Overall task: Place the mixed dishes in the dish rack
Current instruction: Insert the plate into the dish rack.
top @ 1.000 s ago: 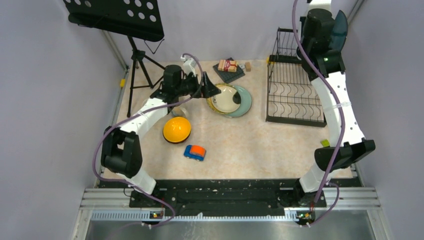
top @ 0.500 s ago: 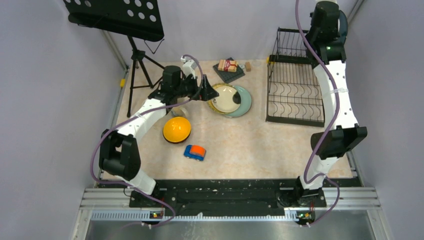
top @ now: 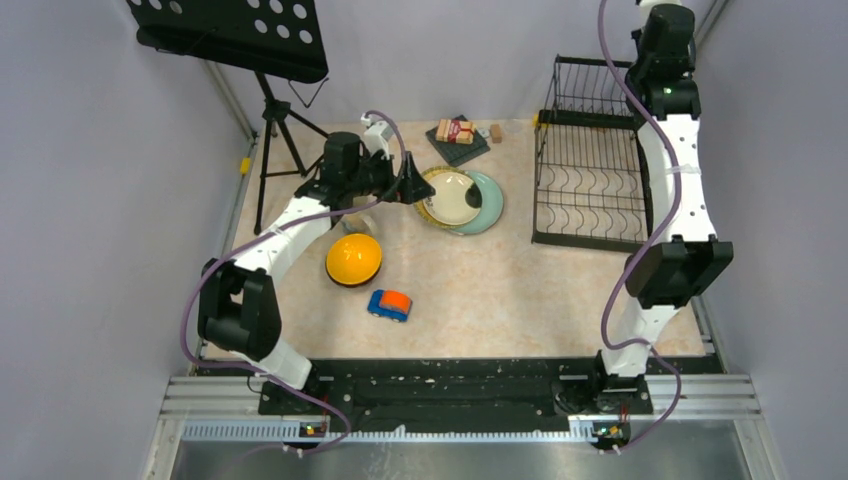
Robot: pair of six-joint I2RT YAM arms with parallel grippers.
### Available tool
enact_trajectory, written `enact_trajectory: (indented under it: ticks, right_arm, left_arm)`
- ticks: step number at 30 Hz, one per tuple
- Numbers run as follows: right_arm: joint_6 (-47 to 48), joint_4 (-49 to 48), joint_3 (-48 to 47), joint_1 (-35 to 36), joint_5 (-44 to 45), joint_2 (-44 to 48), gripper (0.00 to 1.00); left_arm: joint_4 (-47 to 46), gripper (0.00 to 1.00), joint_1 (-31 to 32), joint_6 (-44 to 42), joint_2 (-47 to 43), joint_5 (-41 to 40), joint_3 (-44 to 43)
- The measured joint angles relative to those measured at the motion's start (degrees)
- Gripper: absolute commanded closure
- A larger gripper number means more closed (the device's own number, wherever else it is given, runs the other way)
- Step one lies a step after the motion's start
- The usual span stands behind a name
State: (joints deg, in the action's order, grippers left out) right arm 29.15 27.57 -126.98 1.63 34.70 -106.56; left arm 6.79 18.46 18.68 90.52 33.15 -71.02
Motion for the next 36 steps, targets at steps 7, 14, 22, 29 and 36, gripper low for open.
enact_trajectory:
  ticks: [7, 14, 22, 29, 36]
  right_arm:
    - [0.72, -0.22, 1.11, -1.75, -4.81, -0.7, 1.0]
    - [1.38, -2.56, 1.16, -2.49, -6.05, -4.52, 1.0]
    - [2.43, -4.02, 0.44, -2.91, -5.86, -8.39, 1.0]
    - [2.12, -4.87, 0.44, -3.17, -4.85, -8.5, 1.0]
    - [-0.13, -5.75, 0.42, -3.76, -4.44, -9.97, 1.0]
  left_arm:
    - [0.15, 0.01, -0.15, -0.22, 0.0, 0.22, 0.0]
    - [0.15, 0.01, -0.28, -0.46, 0.61, 0.59, -0.04]
    - [1.01, 0.01, -0.5, -0.66, 1.99, 0.68, -0.13]
    - [1.03, 0.01, -0.52, -0.63, 2.01, 0.7, -0.13]
    - [1.03, 0.01, -0.52, -0.63, 2.03, 0.87, -0.37]
